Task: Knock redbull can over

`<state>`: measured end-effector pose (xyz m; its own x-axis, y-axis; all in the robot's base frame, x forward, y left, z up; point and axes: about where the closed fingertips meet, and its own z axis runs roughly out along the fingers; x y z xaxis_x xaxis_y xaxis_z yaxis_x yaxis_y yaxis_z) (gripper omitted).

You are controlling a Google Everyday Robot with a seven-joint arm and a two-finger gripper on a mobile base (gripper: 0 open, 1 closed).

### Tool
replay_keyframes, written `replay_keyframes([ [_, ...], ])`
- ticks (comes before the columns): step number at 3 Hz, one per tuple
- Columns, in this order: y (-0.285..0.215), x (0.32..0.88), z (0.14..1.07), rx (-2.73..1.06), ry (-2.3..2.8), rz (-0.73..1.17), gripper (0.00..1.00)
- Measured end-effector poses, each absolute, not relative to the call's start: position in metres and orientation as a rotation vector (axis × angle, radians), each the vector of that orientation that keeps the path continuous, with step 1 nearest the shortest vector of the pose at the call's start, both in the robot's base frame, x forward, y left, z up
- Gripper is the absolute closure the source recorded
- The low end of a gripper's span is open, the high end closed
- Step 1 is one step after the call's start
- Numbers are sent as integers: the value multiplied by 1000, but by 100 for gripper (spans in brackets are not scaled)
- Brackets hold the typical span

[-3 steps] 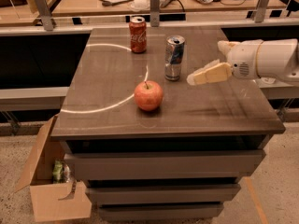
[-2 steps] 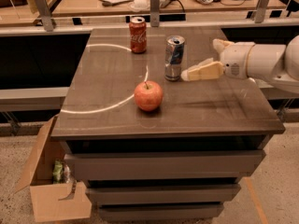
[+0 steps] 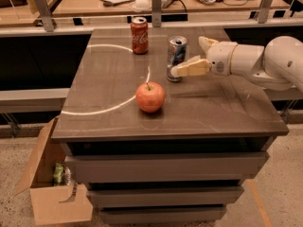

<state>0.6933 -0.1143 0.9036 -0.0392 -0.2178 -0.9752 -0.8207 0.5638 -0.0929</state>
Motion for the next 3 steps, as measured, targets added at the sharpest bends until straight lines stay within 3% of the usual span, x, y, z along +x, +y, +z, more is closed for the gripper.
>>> replay_keyframes([
  [1, -91, 698, 894, -923, 1550, 674, 0],
  [2, -66, 703, 888, -934, 1534, 723, 22],
  [3, -67, 707, 894, -947, 1525, 691, 54],
])
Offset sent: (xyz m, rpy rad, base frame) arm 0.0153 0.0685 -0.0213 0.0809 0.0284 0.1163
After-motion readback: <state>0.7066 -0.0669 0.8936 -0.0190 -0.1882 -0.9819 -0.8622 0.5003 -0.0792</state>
